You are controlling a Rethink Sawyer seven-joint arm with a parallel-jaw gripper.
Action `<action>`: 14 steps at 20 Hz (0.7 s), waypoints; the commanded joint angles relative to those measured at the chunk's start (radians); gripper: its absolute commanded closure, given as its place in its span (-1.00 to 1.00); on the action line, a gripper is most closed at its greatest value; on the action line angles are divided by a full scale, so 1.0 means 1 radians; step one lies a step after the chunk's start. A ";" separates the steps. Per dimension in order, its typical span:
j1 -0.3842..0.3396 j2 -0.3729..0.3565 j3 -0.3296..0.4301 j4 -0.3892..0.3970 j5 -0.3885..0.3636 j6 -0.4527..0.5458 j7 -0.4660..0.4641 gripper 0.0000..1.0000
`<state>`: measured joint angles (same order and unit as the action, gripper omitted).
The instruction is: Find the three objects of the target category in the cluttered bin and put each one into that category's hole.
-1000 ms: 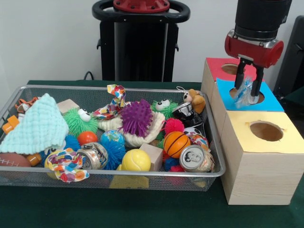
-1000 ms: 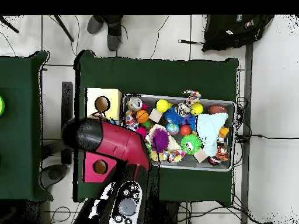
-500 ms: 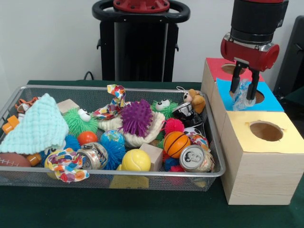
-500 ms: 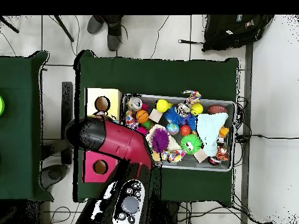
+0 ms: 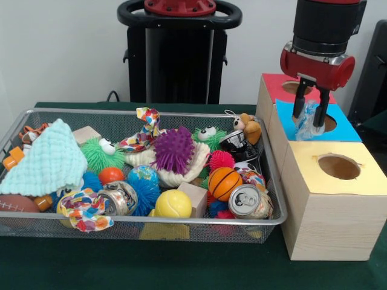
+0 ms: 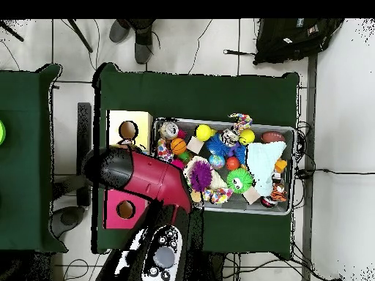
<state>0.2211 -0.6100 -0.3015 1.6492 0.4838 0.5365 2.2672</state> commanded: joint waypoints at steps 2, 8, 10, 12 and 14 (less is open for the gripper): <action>-0.011 -0.015 0.078 0.123 0.034 -0.020 0.192 1.00; -0.006 -0.045 0.081 0.175 0.033 -0.031 0.185 1.00; -0.006 -0.049 0.086 0.190 0.034 -0.042 0.183 1.00; 0.000 -0.053 0.084 0.200 0.033 -0.048 0.188 1.00; 0.006 -0.059 0.083 0.207 0.034 -0.046 0.192 1.00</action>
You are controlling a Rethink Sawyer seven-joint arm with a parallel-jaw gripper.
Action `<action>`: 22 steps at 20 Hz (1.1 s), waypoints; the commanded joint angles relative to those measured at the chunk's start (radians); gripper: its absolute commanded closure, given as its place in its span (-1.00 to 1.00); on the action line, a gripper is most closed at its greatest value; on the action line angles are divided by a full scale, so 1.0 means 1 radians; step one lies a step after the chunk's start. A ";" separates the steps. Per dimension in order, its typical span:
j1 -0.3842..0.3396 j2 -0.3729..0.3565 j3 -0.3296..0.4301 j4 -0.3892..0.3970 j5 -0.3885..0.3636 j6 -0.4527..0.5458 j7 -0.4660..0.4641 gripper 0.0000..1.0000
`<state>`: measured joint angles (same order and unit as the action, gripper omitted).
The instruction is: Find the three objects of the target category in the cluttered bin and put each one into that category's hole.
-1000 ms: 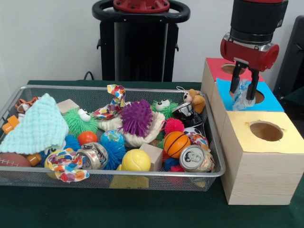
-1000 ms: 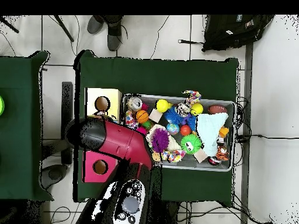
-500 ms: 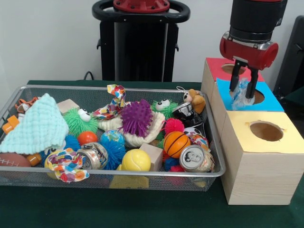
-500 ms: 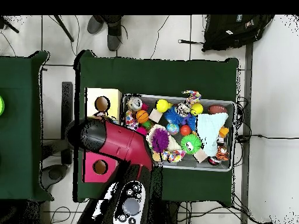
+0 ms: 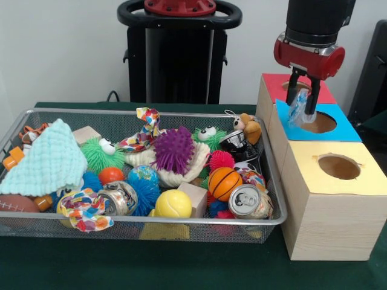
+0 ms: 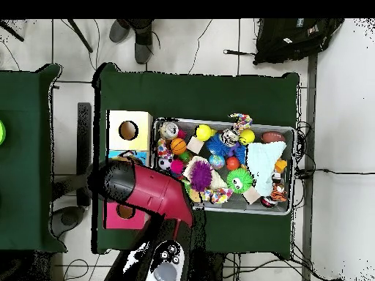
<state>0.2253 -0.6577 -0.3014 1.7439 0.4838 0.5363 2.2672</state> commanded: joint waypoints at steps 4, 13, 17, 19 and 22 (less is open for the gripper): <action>0.009 -0.011 0.089 0.121 0.041 -0.061 0.200 1.00; 0.046 0.037 0.102 0.081 0.078 -0.098 0.254 1.00; 0.076 0.063 0.090 0.053 0.098 -0.098 0.281 1.00; 0.088 0.068 0.085 0.047 0.109 -0.095 0.285 1.00; 0.096 0.073 0.083 0.045 0.122 -0.098 0.282 1.00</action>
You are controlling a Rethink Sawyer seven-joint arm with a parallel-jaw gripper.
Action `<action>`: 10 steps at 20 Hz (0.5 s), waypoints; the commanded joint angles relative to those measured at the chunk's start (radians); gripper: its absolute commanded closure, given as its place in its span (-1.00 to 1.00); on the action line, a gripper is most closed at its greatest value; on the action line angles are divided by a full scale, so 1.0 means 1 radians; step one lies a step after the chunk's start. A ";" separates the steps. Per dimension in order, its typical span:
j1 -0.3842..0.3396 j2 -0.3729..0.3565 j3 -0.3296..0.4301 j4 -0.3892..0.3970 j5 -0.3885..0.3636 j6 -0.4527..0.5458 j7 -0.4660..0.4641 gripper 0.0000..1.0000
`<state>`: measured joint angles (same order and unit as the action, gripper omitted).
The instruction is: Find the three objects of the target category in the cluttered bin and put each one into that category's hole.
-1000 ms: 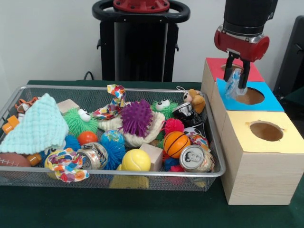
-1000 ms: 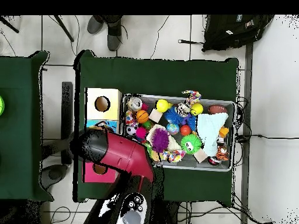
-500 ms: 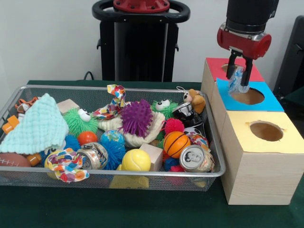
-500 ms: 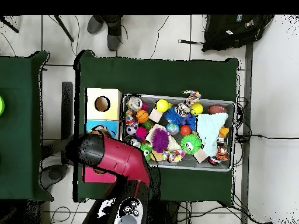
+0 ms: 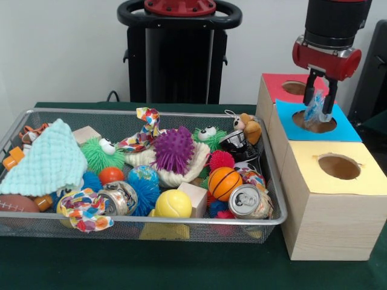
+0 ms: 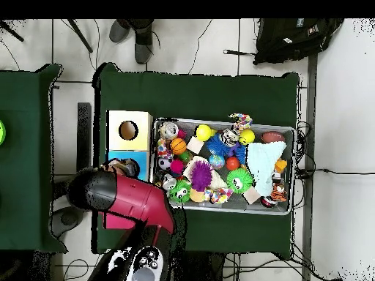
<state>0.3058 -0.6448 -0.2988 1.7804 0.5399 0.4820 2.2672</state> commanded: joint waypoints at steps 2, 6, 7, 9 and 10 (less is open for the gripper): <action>0.020 0.065 0.080 0.007 0.075 -0.050 0.276 1.00; 0.009 0.076 0.091 0.010 0.084 -0.075 0.245 1.00; 0.001 0.083 0.096 0.011 0.081 -0.088 0.232 1.00; -0.012 0.092 0.108 0.021 0.080 -0.117 0.212 1.00; -0.019 0.095 0.113 0.025 0.080 -0.128 0.204 1.00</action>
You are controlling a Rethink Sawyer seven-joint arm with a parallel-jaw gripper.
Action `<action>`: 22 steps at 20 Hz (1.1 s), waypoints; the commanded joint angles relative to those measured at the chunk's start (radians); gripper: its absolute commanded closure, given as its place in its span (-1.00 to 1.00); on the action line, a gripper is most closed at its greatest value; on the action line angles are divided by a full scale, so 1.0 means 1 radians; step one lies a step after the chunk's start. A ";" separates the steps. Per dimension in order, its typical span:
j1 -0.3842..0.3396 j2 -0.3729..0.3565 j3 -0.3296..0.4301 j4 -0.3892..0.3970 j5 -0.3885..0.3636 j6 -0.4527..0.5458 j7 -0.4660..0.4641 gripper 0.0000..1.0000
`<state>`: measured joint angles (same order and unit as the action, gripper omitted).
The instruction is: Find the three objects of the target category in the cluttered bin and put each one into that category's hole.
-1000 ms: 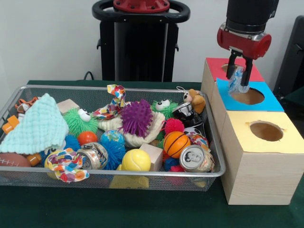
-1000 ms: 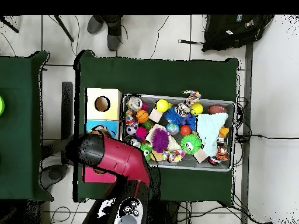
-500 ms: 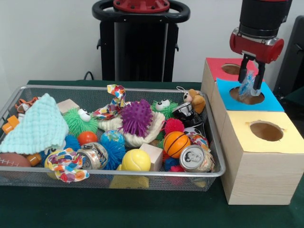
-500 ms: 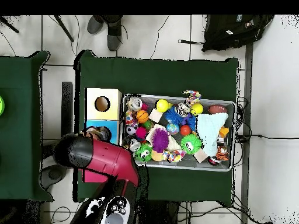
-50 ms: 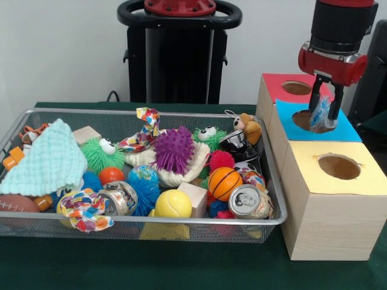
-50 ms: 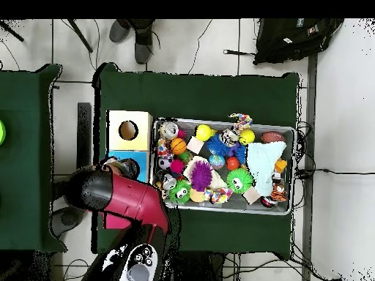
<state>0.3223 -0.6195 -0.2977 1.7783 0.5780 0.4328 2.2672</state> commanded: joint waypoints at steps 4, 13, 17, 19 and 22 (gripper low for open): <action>-0.054 0.074 0.119 0.037 0.032 -0.099 0.182 1.00; -0.046 0.077 0.068 0.032 0.000 -0.110 0.177 -1.00; -0.063 0.057 0.087 0.043 0.008 -0.063 0.164 -1.00; -0.055 0.049 0.081 0.038 0.010 -0.036 0.172 -1.00; -0.064 0.035 0.102 0.050 0.020 -0.038 0.168 -1.00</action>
<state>0.2985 -0.5764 -0.2901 1.7838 0.5778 0.3913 2.2672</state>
